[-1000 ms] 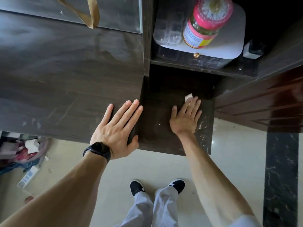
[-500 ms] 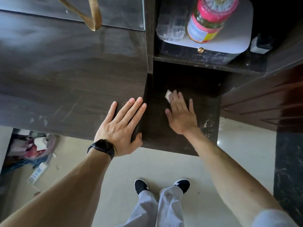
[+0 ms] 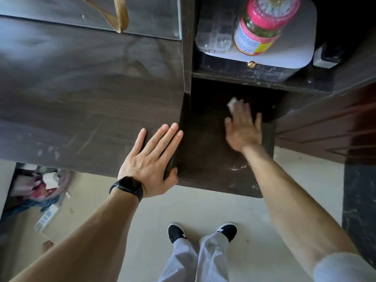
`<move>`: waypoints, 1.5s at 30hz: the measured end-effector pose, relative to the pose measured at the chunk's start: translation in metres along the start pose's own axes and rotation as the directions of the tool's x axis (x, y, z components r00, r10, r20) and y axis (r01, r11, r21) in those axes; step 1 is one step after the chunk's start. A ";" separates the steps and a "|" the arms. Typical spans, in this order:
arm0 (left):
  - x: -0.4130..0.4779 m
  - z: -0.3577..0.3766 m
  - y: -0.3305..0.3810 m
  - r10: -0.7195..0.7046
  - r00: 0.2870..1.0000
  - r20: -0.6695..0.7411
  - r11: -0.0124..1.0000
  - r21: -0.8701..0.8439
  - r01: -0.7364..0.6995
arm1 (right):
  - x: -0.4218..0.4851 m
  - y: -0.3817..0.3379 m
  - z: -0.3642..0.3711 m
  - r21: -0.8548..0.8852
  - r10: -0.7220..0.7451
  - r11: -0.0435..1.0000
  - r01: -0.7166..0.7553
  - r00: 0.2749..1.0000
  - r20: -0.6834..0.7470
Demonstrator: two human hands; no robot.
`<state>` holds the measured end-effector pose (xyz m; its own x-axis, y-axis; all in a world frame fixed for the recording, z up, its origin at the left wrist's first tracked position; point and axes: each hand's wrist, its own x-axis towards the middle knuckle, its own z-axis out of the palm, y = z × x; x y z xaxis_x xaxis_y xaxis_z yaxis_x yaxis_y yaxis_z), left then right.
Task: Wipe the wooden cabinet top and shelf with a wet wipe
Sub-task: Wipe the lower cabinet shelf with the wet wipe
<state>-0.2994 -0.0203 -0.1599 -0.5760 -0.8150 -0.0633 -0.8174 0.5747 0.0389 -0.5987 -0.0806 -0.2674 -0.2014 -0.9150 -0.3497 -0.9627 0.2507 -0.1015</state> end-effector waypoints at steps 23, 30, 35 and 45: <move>0.000 -0.005 0.003 -0.025 0.998 0.049 1.000 -0.008 0.026 | -0.246 0.035 0.078 0.022 -0.327 0.945 0.327 0.945 0.025; -0.001 -0.001 0.003 -0.017 1.000 0.010 1.000 0.010 0.017 | -0.092 0.055 0.026 0.052 0.031 0.998 -0.029 0.999 -0.031; 0.000 -0.003 0.002 -0.027 0.999 0.025 1.000 0.006 0.027 | -0.203 0.003 0.076 0.065 -0.313 0.947 0.314 0.950 -0.015; -0.001 -0.001 0.002 -0.026 0.999 0.029 1.000 0.012 0.026 | -0.073 0.096 0.023 0.004 0.015 1.000 -0.015 1.000 0.007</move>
<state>-0.3004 -0.0188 -0.1586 -0.5538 -0.8274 -0.0935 -0.8321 0.5541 0.0254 -0.6720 0.0176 -0.2729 -0.2146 -0.9089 -0.3577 -0.9589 0.2657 -0.1000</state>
